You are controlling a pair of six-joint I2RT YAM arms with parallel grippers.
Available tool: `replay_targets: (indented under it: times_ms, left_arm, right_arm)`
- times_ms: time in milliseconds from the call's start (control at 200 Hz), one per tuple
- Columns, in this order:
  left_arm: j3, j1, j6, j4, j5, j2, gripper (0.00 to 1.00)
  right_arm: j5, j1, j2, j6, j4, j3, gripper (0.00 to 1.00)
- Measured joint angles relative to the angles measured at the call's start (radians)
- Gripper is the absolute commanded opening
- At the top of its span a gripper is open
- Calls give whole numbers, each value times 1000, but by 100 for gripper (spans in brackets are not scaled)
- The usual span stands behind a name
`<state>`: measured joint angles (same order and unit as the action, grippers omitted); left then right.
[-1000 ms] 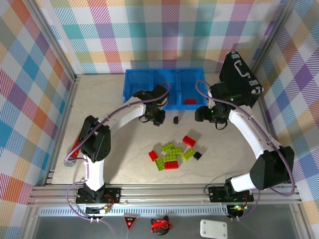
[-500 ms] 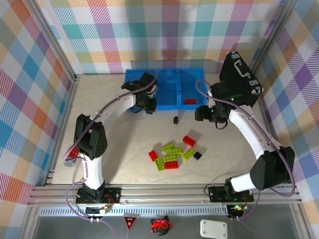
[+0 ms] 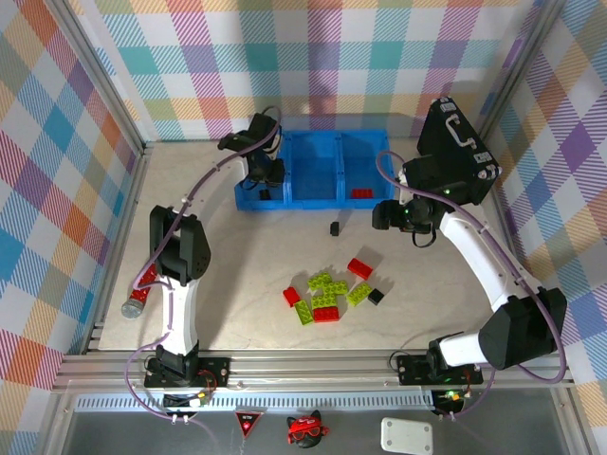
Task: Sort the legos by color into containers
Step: Place the lego in the container.
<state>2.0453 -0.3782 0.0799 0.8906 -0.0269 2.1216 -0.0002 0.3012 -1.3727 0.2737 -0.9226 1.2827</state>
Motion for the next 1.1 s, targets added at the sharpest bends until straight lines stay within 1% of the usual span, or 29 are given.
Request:
replay_targets:
  times_ms: [240,465,765,965,1100]
  left_arm:
    - [113,48,-3,-5,-20,109,24]
    - [205,71,-3,-29,-38,227,24]
    - [211,82,-2,-87,-42,319,24]
    - [211,87,3,-112,-41,354,24]
    - [211,90,6,-117,-41,364,26]
  right_arm:
    - [0,0,11,1,-1,-6,76]
    - [0,0,13,3,-3,-8,76]
    - [4,0,20,4,-3,-14,77]
    - [4,0,20,5,0,-34,77]
    - [3,0,20,8,4,-48,77]
